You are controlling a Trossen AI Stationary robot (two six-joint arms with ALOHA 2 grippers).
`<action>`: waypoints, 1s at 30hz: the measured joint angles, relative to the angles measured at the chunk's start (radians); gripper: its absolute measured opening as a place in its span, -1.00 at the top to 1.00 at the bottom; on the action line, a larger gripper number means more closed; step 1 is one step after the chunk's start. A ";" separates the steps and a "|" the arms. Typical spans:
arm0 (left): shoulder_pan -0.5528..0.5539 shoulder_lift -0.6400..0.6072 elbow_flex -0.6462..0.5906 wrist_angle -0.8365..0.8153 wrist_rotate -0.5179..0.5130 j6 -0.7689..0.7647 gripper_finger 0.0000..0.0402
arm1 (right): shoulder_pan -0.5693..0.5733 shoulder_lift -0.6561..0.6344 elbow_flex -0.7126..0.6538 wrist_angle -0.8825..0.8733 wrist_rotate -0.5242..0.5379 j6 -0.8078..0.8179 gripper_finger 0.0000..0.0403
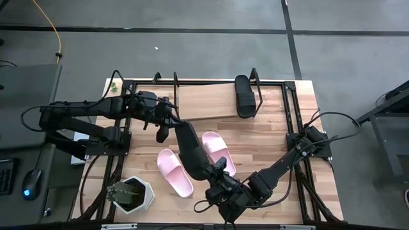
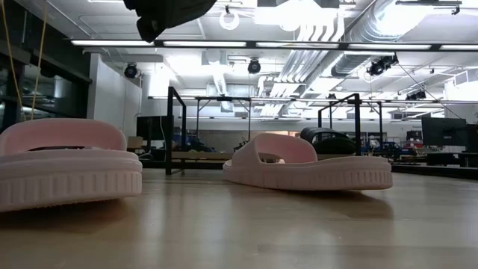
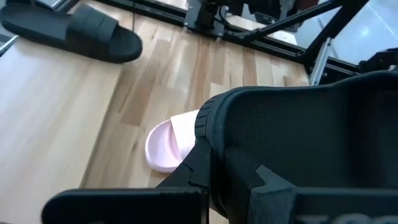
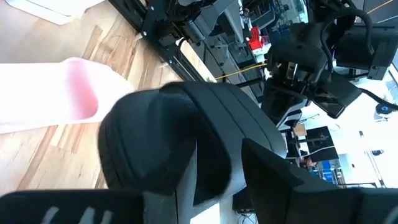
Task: Pick and place slides into the shelf
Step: Put the black slide on the shelf
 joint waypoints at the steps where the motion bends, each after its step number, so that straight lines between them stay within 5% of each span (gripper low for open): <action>1: 0.000 0.008 0.000 0.009 0.009 0.000 0.97 | -0.001 0.000 0.000 -0.011 0.003 0.007 0.41; 25: 0.000 0.057 0.000 0.061 0.069 0.002 0.97 | -0.024 0.000 0.000 -0.093 0.033 0.099 0.41; 30: 0.001 0.057 0.000 0.061 0.069 0.001 0.97 | -0.024 0.000 0.000 -0.096 0.051 0.107 0.54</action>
